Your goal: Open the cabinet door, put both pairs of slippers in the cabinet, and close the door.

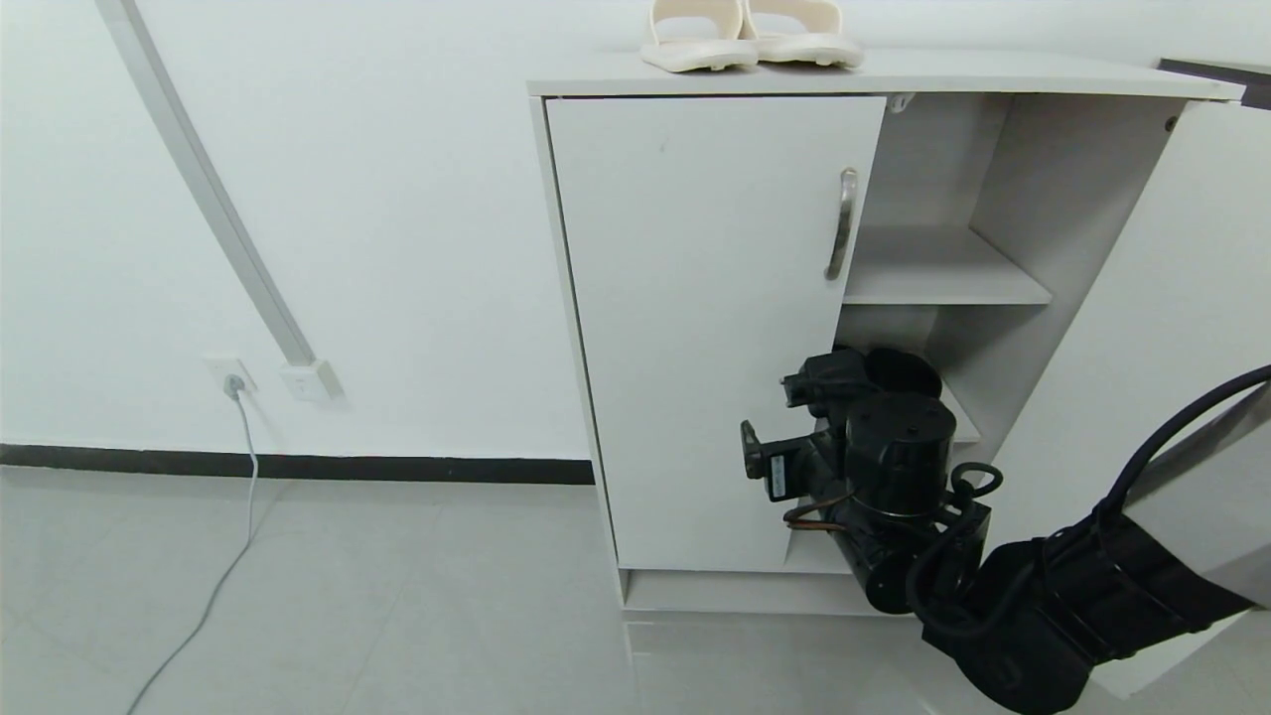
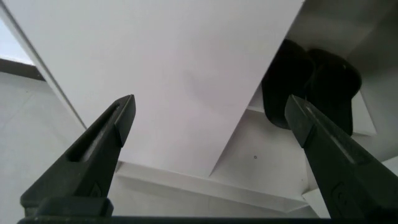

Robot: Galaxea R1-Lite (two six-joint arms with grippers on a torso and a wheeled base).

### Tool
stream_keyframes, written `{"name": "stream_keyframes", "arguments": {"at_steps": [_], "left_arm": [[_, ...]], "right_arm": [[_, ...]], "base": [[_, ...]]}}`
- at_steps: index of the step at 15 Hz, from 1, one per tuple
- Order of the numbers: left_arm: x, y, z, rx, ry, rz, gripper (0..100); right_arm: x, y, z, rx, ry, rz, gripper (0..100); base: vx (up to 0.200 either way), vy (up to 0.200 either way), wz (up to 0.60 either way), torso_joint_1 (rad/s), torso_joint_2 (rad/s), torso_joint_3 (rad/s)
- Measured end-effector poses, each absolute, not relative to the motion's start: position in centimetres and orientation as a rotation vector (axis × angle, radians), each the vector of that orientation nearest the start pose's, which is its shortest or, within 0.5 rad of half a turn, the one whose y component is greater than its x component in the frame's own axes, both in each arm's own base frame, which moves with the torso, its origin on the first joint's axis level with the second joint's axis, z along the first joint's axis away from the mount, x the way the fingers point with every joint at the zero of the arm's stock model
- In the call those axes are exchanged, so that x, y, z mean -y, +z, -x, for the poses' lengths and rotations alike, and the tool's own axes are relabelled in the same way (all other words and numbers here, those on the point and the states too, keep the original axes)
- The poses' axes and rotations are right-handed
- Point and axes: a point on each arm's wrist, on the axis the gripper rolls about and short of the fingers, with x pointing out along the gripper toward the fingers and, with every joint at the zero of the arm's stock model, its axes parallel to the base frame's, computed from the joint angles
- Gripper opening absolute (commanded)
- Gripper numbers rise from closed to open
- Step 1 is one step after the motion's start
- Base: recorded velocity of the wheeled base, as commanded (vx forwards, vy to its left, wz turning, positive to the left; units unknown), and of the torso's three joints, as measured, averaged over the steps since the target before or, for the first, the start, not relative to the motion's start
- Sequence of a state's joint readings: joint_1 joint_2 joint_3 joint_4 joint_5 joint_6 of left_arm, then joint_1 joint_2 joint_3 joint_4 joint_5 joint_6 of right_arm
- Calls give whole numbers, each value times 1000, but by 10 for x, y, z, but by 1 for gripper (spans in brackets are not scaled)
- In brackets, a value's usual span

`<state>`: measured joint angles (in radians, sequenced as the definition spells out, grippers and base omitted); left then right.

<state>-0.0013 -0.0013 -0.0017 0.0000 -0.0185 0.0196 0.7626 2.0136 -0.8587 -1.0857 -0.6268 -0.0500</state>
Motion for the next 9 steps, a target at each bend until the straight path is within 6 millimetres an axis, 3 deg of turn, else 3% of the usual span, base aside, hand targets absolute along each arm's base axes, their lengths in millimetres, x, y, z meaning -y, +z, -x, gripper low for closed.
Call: {"name": "stream_keyframes", "arguments": {"at_steps": [9], "left_arm": [[0, 76, 23, 3, -20, -20, 0]], "right_arm": [[-243, 133, -274, -57, 136, 101, 100]], "base": [[0, 0, 0, 0, 0, 0]]}}
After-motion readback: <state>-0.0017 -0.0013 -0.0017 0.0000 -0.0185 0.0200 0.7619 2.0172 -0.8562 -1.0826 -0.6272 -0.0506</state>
